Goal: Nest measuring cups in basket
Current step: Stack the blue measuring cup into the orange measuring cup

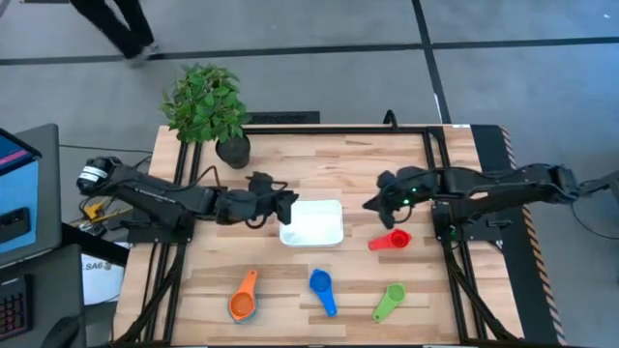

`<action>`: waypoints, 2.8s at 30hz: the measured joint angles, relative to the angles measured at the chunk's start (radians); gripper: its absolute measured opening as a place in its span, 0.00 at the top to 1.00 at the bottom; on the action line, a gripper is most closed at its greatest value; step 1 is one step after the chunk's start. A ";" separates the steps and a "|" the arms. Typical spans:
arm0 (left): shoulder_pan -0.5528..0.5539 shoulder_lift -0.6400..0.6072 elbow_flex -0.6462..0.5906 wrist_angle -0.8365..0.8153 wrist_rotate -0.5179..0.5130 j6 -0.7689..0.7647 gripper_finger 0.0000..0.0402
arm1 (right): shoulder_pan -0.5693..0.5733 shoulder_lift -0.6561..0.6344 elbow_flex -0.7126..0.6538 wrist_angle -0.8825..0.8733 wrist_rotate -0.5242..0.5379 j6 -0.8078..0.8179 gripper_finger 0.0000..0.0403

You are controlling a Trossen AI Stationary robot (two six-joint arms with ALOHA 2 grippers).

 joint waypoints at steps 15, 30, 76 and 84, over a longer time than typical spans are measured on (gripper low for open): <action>0.154 -0.001 0.000 0.031 0.287 0.303 0.74 | 0.008 -0.048 -0.005 -0.544 0.068 0.257 0.66; 0.154 -0.002 0.000 0.024 0.301 0.432 0.74 | 0.102 0.018 -0.005 -0.518 0.011 0.020 0.65; -0.551 -0.080 0.152 -0.965 -0.047 -0.690 0.82 | 0.445 1.066 0.739 -0.256 0.132 0.433 0.63; -0.621 0.041 0.153 -0.720 -0.087 -0.740 0.82 | 0.444 1.080 0.742 -0.207 0.105 0.274 0.75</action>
